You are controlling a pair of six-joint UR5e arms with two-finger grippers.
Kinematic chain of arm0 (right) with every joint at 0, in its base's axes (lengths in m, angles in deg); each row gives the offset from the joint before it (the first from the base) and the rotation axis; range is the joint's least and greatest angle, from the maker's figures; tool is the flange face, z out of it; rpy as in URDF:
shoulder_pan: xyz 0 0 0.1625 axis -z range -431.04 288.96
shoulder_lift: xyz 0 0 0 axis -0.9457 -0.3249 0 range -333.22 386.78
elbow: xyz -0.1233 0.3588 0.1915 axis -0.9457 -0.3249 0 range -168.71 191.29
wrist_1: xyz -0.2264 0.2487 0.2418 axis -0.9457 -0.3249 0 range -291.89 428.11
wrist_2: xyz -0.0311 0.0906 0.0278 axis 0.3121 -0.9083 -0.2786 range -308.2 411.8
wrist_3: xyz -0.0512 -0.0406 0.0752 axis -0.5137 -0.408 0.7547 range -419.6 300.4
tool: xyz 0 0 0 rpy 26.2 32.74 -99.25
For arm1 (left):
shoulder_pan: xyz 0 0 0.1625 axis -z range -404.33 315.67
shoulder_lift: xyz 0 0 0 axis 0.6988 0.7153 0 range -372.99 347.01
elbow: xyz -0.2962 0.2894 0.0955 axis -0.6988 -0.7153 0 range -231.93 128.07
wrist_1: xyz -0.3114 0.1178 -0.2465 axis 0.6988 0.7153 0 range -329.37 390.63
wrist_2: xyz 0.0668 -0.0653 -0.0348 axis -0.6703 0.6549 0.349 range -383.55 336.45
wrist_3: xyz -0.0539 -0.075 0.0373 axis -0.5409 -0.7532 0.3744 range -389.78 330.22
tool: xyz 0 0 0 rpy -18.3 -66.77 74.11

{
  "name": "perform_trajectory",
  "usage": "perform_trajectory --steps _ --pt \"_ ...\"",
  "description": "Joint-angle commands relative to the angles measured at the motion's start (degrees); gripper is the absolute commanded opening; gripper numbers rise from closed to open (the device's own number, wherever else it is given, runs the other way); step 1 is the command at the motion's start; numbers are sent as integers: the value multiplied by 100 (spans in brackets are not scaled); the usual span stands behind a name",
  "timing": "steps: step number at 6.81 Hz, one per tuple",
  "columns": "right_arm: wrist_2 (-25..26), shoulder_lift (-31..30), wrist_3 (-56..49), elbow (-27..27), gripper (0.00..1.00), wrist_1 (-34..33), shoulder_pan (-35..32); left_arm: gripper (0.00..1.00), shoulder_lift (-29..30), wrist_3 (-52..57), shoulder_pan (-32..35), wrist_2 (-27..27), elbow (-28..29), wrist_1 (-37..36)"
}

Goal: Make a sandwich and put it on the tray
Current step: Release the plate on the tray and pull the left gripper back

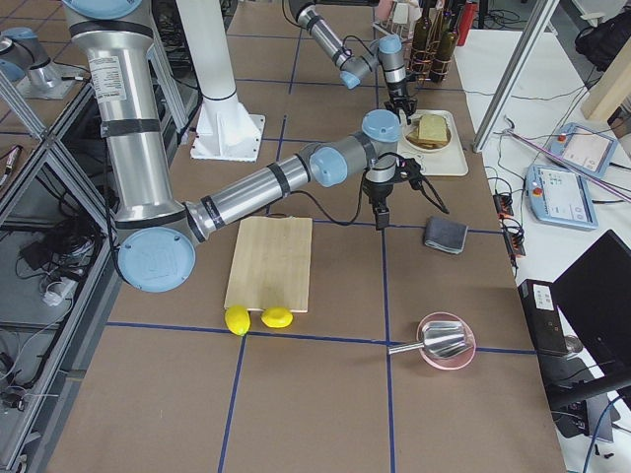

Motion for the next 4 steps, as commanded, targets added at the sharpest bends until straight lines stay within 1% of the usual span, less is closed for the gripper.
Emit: perform_trajectory --steps 1,2,3,4 --pt "-6 -16 0 -30 100 -16 -12 100 -890 801 198 192 -1294 -494" --pt "-6 -25 9 -56 100 -42 -12 100 -1191 1328 426 568 -1823 -977" --pt "-14 1 0 -74 100 -278 -73 100 -1446 1760 706 868 -2315 -1434" --pt "-23 -33 -17 -74 100 -297 -126 100 -1779 2512 918 1045 -2955 -2039"
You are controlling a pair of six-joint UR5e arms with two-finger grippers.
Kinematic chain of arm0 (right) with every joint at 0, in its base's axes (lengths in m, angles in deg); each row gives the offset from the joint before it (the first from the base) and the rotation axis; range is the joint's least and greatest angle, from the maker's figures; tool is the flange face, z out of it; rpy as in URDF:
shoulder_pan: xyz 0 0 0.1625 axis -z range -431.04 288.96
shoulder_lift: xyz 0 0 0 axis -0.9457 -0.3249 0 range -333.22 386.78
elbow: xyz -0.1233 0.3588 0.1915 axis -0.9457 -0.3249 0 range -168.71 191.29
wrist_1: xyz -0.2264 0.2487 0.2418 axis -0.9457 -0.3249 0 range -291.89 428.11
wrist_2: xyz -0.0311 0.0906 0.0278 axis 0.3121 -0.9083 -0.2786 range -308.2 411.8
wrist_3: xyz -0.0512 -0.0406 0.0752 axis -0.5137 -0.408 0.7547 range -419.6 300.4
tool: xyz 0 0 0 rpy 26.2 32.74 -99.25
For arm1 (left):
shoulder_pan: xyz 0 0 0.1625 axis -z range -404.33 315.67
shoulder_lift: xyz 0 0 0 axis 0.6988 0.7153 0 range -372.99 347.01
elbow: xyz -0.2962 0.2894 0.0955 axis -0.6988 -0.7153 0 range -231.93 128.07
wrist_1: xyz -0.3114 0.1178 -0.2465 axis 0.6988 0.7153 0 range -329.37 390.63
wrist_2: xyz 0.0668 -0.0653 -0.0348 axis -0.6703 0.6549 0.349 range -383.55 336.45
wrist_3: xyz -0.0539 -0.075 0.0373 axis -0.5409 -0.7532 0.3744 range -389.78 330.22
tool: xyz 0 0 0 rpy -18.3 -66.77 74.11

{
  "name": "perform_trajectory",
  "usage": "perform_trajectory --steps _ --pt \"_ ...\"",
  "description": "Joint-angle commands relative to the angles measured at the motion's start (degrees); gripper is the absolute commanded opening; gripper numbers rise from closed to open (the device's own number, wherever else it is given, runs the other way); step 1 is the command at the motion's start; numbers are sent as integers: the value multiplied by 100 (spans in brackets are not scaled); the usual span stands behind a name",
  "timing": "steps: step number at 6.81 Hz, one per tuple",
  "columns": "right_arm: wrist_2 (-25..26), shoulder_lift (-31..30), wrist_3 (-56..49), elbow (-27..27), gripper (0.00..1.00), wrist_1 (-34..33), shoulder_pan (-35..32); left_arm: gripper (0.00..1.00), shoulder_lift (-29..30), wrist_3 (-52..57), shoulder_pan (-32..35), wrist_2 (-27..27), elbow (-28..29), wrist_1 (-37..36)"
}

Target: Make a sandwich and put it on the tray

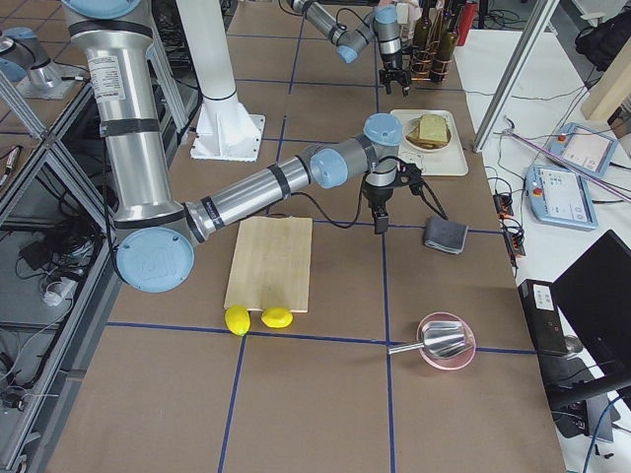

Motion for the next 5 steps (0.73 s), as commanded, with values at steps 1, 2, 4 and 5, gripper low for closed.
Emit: perform_trajectory --steps 1,2,4,5 --pt "-44 -192 -250 -9 100 -108 -189 100 -698 1998 594 301 -1500 -1487" --pt "-53 -411 -731 0 100 -160 -417 100 -1145 3367 797 284 -2091 -2156" --pt "-79 -938 -1507 -9 100 -187 -918 100 -1928 5367 1438 293 -2378 -2321" --pt "-193 -1210 -2101 -18 100 -187 -1146 100 -2324 6307 1702 336 -2379 -2321"
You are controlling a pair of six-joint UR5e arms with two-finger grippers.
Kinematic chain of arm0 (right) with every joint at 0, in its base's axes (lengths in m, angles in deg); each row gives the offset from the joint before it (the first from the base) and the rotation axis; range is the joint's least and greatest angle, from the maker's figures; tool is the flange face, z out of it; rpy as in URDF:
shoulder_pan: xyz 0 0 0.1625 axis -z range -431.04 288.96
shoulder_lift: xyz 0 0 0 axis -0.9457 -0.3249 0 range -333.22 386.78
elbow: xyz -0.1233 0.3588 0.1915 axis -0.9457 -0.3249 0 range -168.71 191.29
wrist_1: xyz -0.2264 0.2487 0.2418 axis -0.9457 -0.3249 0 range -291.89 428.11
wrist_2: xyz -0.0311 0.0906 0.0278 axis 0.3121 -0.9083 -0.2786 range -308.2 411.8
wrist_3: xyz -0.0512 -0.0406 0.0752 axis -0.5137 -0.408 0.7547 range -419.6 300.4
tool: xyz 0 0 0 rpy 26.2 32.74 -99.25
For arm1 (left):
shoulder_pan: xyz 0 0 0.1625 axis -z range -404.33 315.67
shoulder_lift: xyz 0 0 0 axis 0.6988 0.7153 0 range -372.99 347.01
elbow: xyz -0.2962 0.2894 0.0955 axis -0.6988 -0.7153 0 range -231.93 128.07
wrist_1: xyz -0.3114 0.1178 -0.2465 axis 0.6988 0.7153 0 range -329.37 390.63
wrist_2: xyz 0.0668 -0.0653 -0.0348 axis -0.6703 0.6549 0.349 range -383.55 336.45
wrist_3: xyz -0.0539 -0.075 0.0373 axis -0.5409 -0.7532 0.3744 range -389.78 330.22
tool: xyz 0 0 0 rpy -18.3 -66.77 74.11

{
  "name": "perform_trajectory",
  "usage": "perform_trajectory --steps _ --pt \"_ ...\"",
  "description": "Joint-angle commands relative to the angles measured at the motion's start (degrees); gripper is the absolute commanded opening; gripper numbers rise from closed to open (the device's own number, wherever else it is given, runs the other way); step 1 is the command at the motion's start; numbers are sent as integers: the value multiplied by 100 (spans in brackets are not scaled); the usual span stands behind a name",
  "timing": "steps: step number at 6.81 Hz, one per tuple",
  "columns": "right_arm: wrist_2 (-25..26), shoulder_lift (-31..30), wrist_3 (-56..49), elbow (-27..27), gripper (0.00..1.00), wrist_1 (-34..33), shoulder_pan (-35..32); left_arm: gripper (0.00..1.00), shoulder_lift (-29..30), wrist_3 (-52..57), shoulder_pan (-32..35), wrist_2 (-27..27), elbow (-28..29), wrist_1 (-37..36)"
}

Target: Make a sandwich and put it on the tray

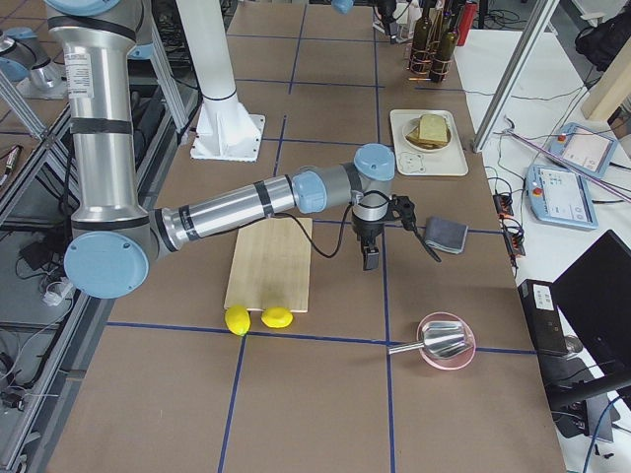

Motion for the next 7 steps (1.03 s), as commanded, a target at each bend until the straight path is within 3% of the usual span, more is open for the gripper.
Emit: perform_trajectory --steps 1,3,6,7 --pt "-176 -573 -1027 -32 100 -7 -573 100 -863 1936 556 185 -68 -53" --pt "-501 -908 -1119 -190 100 45 -857 100 -1532 3666 1206 414 -42 -175" --pt "-572 -821 -1084 -146 100 72 -857 100 -1728 5594 2129 608 19 -1604" --pt "-598 -883 -1057 -172 100 46 -901 100 -1946 6087 2401 626 37 -1765"
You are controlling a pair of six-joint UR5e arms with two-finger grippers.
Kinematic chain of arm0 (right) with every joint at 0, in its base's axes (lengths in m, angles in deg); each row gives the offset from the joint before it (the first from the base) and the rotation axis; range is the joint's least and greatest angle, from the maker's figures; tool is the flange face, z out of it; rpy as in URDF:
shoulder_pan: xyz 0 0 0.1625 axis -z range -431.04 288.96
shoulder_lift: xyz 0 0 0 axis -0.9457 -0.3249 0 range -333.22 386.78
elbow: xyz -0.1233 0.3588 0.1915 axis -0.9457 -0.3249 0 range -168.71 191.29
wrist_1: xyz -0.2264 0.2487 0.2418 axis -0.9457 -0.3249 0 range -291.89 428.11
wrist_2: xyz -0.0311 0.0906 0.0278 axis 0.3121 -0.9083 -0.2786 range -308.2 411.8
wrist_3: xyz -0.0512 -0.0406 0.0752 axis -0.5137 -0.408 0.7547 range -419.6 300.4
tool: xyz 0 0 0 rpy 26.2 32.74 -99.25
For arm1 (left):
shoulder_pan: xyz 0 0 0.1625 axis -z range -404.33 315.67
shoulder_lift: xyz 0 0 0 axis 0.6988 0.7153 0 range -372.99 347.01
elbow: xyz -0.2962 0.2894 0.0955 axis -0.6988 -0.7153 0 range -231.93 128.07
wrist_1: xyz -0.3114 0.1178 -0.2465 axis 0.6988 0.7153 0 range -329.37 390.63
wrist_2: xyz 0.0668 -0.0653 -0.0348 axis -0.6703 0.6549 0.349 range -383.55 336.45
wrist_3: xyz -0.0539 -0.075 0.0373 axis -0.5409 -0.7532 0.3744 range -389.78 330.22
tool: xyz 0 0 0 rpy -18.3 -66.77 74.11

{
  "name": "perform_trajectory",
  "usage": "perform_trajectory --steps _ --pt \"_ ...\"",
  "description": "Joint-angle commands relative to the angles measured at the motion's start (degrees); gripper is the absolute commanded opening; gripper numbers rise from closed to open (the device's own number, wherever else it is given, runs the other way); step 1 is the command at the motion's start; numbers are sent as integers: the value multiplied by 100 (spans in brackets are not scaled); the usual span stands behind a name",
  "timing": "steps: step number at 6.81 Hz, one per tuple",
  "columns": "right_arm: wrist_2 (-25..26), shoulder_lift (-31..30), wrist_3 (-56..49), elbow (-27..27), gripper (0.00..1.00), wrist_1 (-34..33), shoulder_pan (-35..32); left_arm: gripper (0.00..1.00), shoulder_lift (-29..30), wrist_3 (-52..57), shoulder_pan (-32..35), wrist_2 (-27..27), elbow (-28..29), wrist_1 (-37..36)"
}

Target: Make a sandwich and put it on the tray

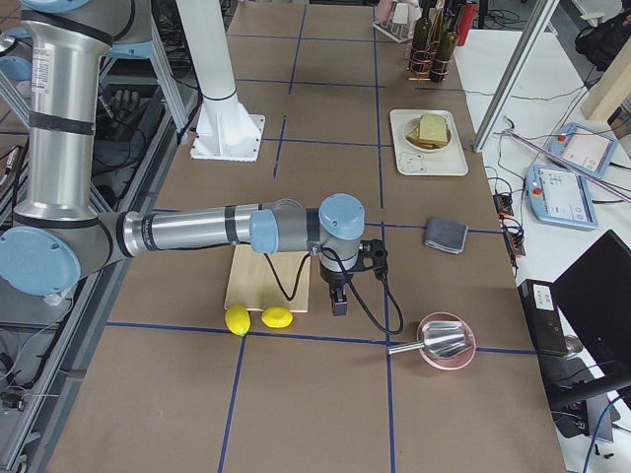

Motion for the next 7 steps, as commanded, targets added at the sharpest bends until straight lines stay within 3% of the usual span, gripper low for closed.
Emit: perform_trajectory --steps 1,2,3,7 --pt "-278 -98 27 -102 100 -28 -157 100 -495 695 413 346 67 -367" --pt "-733 -107 19 -407 100 -11 -375 100 -794 696 527 854 84 -341" --pt "-781 -81 18 -479 100 7 -465 100 -858 670 546 1033 111 -306" --pt "-676 -10 -8 -445 100 50 -509 100 -849 661 554 1026 243 -88"
